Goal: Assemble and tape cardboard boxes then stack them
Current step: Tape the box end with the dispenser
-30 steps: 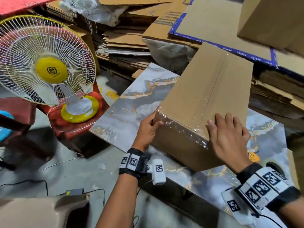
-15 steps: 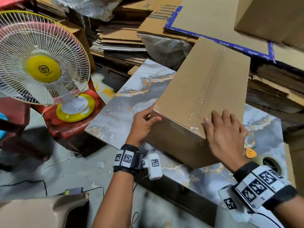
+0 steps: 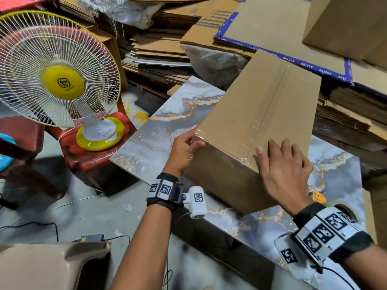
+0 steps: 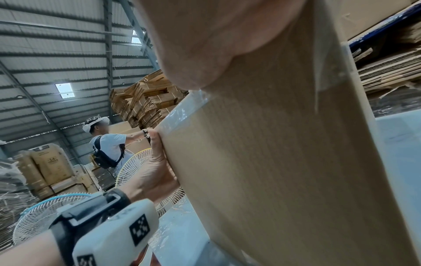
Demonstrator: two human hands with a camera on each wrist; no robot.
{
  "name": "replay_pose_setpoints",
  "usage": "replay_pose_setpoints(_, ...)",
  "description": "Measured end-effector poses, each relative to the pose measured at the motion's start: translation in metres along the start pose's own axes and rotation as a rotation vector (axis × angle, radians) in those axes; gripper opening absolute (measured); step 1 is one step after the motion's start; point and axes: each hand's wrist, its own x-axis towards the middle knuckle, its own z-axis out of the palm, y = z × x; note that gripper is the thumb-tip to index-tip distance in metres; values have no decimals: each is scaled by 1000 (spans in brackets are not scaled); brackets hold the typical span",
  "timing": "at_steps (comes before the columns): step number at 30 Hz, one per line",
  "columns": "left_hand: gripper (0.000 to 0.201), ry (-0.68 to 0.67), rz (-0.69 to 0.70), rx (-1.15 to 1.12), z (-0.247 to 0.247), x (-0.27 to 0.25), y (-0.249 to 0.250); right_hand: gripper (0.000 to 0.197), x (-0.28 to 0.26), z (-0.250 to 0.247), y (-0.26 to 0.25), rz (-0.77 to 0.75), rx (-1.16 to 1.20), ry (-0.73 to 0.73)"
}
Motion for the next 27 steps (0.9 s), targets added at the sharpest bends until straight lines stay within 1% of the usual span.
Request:
replay_pose_setpoints(1, 102, -32, -3, 20, -3, 1, 2, 71, 0, 0, 0, 1, -3, -2)
replay_pose_setpoints(3, 75, -133, -36, 89, -13, 4, 9, 71, -1, -1, 0, -4, -5, -7)
replay_pose_setpoints(4, 69, -187, -52, 129, -18, 6, 17, 71, -2, -2, 0, -9, -4, -5)
replay_pose_setpoints(5, 70, -251, -57, 157, -23, 9, 23, 70, -3, -3, -1, -13, -2, -1)
replay_pose_setpoints(6, 75, -294, -59, 158, -27, 11, 30, 70, -3, -3, -1, -15, 2, 1)
replay_pose_setpoints(7, 86, -298, -51, 134, -29, 15, 37, 70, -2, -4, -1, -16, 7, 0)
replay_pose_setpoints(9, 124, -251, 6, 75, -26, 21, 49, 69, -2, -4, -2, -21, 18, -1)
replay_pose_setpoints(10, 135, -236, 36, 51, -19, 23, 52, 68, -2, -4, -1, -24, 23, 2)
replay_pose_setpoints(11, 138, -229, 57, 40, -12, 23, 52, 68, -2, -4, -1, -25, 28, 1)
replay_pose_setpoints(13, 129, -185, 72, 80, 2, 16, 40, 68, -3, -5, -1, -21, 34, -14)
replay_pose_setpoints(17, 105, 64, 46, 140, 13, -2, -4, 65, -2, -5, -1, -12, 4, -42)
replay_pose_setpoints(18, 101, 89, 40, 142, 13, -2, -7, 65, -2, -5, -2, -8, -1, -49)
replay_pose_setpoints(20, 101, 45, 23, 163, 10, 0, -4, 66, -1, -5, -3, -5, -8, -52)
replay_pose_setpoints(22, 102, -35, -1, 214, 6, -1, 2, 69, -2, -6, -3, 0, -9, -59)
replay_pose_setpoints(24, 120, -105, 21, 264, 1, -6, 8, 71, -2, -6, -3, 7, 0, -70)
replay_pose_setpoints(25, 126, -99, 62, 246, 0, -8, 10, 71, -2, -6, -3, 10, 1, -73)
replay_pose_setpoints(27, 128, 10, 177, 147, 3, -10, 16, 72, -1, -6, -4, 18, 1, -75)
